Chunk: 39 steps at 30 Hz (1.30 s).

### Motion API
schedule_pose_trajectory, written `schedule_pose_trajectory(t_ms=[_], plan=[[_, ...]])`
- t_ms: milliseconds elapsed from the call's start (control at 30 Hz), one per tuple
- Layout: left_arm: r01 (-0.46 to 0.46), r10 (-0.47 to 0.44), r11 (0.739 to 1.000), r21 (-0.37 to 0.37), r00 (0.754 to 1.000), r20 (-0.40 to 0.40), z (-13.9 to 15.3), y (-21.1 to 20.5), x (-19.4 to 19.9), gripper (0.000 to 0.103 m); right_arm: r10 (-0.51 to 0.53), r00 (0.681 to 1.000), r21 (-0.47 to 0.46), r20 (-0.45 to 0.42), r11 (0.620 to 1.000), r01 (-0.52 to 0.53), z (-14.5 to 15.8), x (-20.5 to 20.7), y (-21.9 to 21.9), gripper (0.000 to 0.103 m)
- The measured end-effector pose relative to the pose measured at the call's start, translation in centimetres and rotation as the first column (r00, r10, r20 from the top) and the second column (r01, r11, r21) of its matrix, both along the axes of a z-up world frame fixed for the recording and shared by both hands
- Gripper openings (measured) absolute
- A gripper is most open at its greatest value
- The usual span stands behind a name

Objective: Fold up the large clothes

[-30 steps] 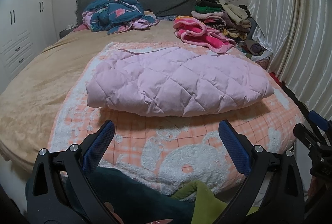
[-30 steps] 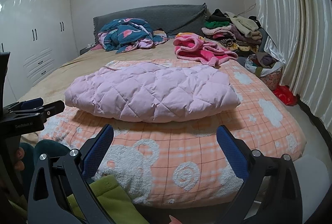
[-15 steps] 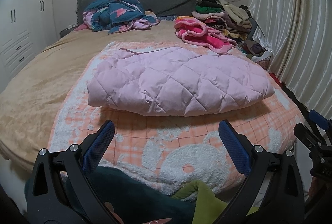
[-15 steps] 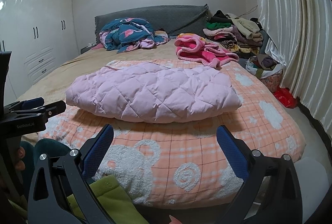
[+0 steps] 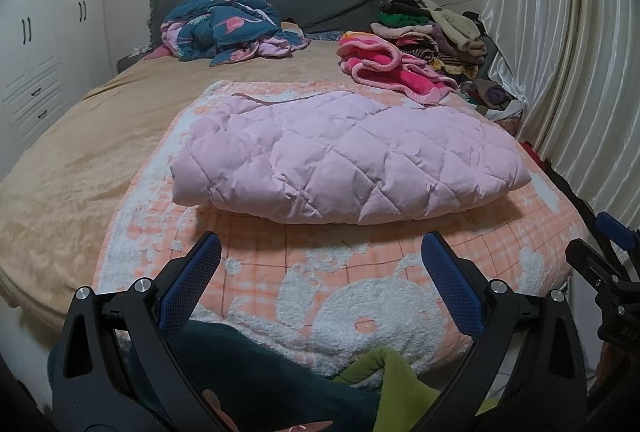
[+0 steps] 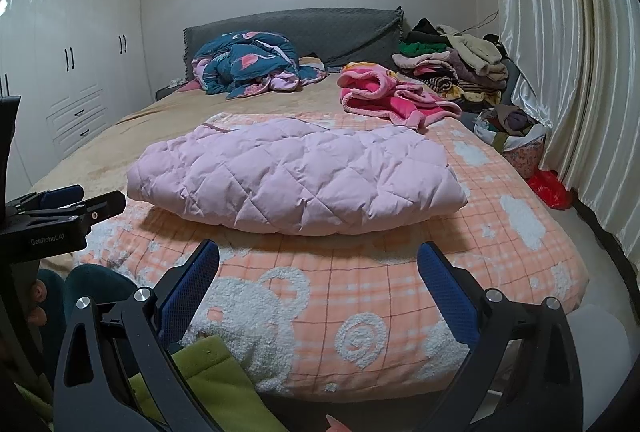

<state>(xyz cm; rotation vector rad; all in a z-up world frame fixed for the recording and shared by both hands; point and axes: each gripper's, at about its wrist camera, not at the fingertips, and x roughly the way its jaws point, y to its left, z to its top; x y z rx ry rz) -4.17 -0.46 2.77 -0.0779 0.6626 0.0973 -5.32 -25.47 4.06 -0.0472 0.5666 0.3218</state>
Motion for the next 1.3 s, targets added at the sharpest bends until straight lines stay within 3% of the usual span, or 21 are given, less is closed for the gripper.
schedule_pose_trajectory(t_ms=[633,1000,1300], plan=[[0.006,-0.006,1.000,-0.024,1.000,0.018,0.3,0.1,-0.2,0.094,-0.002,1.000,0.000,0.000,1.000,0.002,-0.1,0.0,0.0,0.099],[0.001,-0.001,1.000,0.014,1.000,0.003,-0.2,-0.2,-0.6,0.094,-0.025,1.000,0.001,-0.002,1.000,0.025,-0.2,0.2,-0.7,0.099],[-0.076,0.076,0.997,-0.010,0.996,-0.055,-1.4,2.4,0.9,0.094,-0.073,0.997,0.002,-0.032,0.997,0.073,-1.8,1.5,-2.5,0.099]])
